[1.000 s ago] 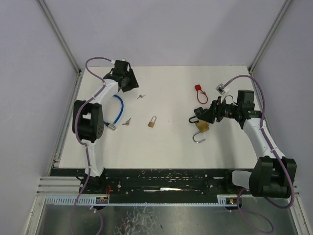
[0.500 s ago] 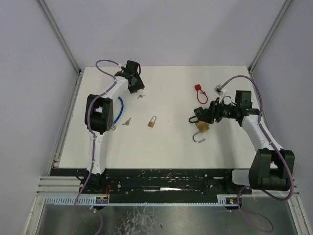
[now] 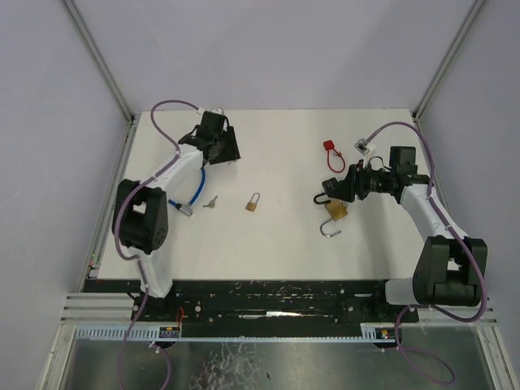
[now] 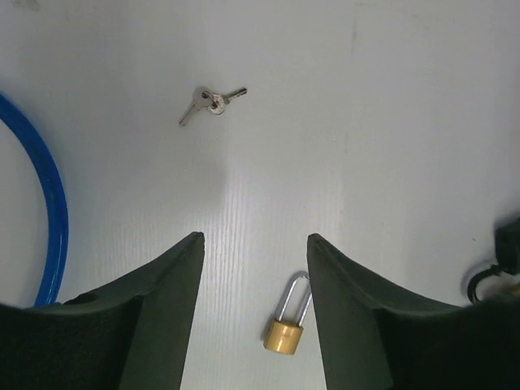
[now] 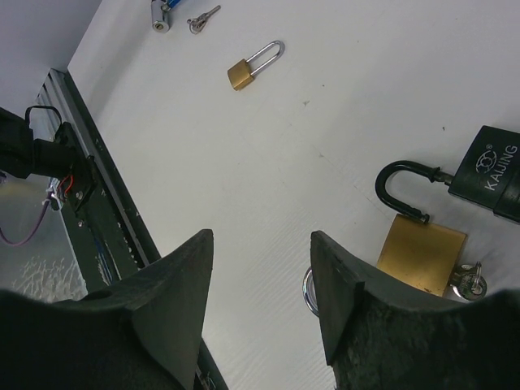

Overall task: Lock with the key
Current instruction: Pick up the key from the center of the board.

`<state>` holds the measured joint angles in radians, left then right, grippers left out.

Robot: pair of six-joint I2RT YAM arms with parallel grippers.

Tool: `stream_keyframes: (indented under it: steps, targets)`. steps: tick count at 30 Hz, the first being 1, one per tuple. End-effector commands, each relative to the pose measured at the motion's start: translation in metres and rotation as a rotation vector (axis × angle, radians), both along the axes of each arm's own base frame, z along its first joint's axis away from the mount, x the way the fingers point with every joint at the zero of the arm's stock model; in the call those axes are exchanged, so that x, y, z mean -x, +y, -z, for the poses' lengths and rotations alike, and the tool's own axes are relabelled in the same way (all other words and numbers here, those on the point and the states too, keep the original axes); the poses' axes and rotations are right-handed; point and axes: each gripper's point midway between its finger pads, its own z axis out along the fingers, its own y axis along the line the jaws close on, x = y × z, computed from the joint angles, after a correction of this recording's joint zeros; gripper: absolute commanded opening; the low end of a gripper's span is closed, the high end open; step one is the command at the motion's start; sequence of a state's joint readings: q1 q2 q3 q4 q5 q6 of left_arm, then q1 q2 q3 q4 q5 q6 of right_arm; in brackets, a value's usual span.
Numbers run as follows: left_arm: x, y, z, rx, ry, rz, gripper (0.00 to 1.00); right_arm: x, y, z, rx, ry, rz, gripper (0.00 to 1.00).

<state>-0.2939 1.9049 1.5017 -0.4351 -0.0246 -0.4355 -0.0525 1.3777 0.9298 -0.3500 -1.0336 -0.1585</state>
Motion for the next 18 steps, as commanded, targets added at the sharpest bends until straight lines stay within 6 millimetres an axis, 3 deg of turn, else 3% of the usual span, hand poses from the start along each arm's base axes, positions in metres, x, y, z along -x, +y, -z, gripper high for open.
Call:
stream_keyframes:
  steps: [1,5,9,15,18]
  targets:
    - [0.017,-0.015,-0.029,0.052,-0.105,0.117,0.54,-0.006,0.003,-0.02,-0.007,-0.069,-0.023,0.57]
    - [0.064,-0.031,-0.018,-0.031,-0.044,0.164,0.56,-0.003,0.003,-0.02,-0.009,-0.075,-0.024,0.57]
    - [0.1,-0.044,-0.009,-0.153,-0.039,0.208,0.64,-0.002,0.003,-0.022,-0.01,-0.082,-0.024,0.57]
    - [0.121,-0.063,0.006,-0.137,-0.004,0.254,0.65,0.001,0.005,-0.026,-0.028,-0.087,-0.024,0.57]
    - [0.13,-0.069,0.023,-0.175,0.042,0.271,0.65,0.004,0.005,-0.027,-0.027,-0.097,-0.023,0.57]
